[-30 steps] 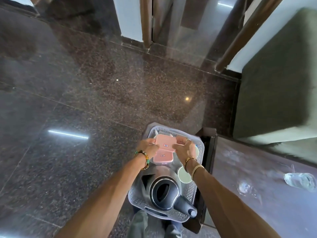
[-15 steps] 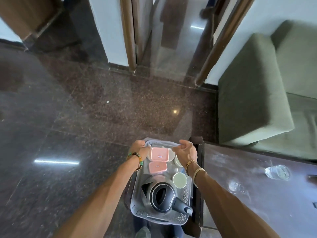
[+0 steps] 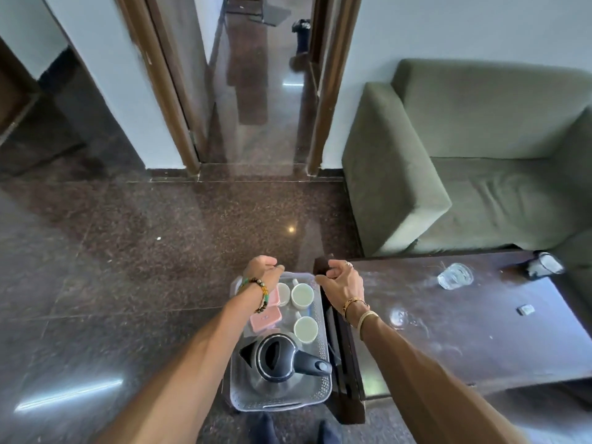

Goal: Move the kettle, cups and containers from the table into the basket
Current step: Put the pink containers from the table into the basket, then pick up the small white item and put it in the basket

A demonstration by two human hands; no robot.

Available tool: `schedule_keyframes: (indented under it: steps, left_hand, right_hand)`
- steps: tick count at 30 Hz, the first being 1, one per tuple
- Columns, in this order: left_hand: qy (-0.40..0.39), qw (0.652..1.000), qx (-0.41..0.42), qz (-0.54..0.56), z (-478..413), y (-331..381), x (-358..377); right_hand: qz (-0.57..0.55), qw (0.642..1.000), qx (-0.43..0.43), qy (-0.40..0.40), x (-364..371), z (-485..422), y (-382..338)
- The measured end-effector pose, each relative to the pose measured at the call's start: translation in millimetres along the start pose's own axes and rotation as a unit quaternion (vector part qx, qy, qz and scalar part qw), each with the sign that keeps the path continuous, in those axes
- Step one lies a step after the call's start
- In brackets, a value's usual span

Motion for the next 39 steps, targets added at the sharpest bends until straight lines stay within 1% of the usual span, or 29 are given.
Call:
schedule_keyframes:
  steps: [1,3,5,8,11,13,17,20,23,27,30,35,39]
  left_hand:
    - [-0.009,1.000,0.015,-0.006,6,8,13]
    - [-0.009,0.997,0.067,-0.027,19,31,33]
    - [-0.009,0.989,0.137,-0.052,37,66,57]
    - [-0.006,0.972,0.223,-0.069,68,119,96]
    - [-0.005,0.954,0.290,-0.073,110,163,148]
    - [-0.009,0.943,0.323,-0.075,139,180,182]
    - [-0.028,0.925,0.366,-0.092,204,182,260]
    - [-0.049,0.912,0.390,-0.119,250,179,322]
    - [-0.076,0.892,0.422,-0.143,298,191,381]
    - [-0.112,0.872,0.456,-0.137,363,222,458]
    - [-0.135,0.853,0.484,-0.141,403,237,508]
    - [-0.205,0.833,0.496,-0.135,446,224,597]
    - [-0.243,0.810,0.504,-0.173,464,205,665]
  right_hand:
    - [0.004,1.000,0.000,0.010,-13,4,7]
    - [0.023,0.998,-0.034,0.041,-42,9,12]
    - [0.057,0.992,-0.078,0.082,-79,13,15]
    - [0.091,0.979,-0.114,0.146,-141,20,26]
    - [0.092,0.962,-0.123,0.227,-212,36,53]
    - [0.081,0.951,-0.116,0.274,-252,50,80]
    - [0.072,0.938,-0.067,0.332,-319,88,163]
    - [0.075,0.929,-0.048,0.359,-363,121,224]
    - [0.086,0.916,-0.026,0.390,-413,152,275]
    - [0.077,0.888,0.017,0.454,-492,191,332]
    - [0.060,0.868,0.058,0.490,-537,215,371]
    - [0.047,0.838,0.127,0.529,-573,251,442]
    - [0.044,0.826,0.179,0.533,-585,260,500]
Point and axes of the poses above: each hand's wrist, its own z-axis away from the middle knuckle, its own x-axis out of the palm, y = z × x, the point moved 8 cm from there along -z, towards the middle knuckle, and after that the axes turned 1 degree about y, right-handed, at the moved point
